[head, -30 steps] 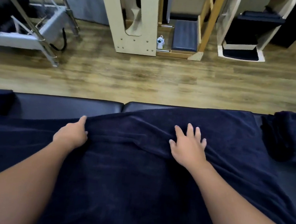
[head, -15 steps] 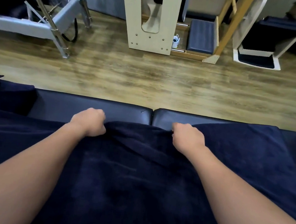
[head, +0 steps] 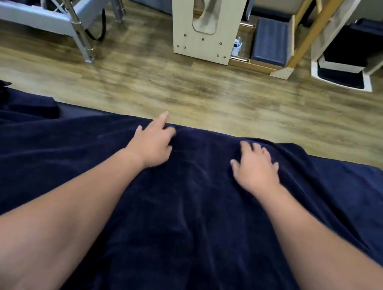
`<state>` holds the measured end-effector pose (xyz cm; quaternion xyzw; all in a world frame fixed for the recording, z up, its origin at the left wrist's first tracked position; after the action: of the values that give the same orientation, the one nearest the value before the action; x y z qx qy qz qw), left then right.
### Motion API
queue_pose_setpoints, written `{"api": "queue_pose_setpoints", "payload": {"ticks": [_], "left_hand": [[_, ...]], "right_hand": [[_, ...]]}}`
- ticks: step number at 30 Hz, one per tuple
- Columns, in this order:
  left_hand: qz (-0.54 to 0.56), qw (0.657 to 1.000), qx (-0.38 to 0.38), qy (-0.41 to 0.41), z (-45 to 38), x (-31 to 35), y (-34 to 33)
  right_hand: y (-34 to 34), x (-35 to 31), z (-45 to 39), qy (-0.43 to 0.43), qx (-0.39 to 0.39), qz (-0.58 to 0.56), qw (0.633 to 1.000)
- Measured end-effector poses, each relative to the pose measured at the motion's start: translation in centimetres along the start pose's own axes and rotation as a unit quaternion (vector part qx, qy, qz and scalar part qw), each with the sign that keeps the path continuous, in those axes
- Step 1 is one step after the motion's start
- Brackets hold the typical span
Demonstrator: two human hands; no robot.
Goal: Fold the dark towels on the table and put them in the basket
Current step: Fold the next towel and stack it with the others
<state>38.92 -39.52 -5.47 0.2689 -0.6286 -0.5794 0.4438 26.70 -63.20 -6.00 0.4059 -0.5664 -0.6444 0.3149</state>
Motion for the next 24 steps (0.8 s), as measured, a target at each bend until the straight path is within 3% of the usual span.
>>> {"api": "queue_pose_setpoints", "payload": {"ticks": [2,5,13,15,19,24], "left_hand": [[-0.019,0.998,0.033,-0.041,2.8,-1.0,-0.4],[-0.039,0.992,0.096,-0.075,7.4,-2.4,-0.2],[-0.047,0.976,0.17,-0.126,18.5,-4.1,0.8],[-0.046,0.978,0.157,-0.128,22.1,-4.4,1.4],[-0.05,0.993,0.086,-0.063,29.5,-6.5,0.9],[-0.104,0.994,-0.045,-0.008,37.3,-9.2,-0.3]], "right_hand": [[-1.0,-2.2,3.6,0.054,0.019,0.004,0.998],[-2.8,-5.3,9.7,0.096,-0.017,-0.007,0.995],[-3.4,-8.6,18.9,0.074,-0.044,-0.025,0.996],[-2.9,-9.9,21.1,0.1,-0.04,-0.026,0.994],[-1.9,-13.2,26.8,0.215,0.045,-0.07,0.973],[-3.0,-18.3,35.1,0.34,-0.017,-0.084,0.937]]}}
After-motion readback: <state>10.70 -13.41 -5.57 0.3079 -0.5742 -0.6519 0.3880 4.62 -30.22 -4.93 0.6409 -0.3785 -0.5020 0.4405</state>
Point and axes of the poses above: each hand's wrist, its own z-axis away from the middle knuckle, its own y-axis out of the back of the hand, x = y × z, the point moved 7 cm from there along -z, towards the middle knuckle, and after that the axes turned 15 degrees about x, right-handed, at the moved point
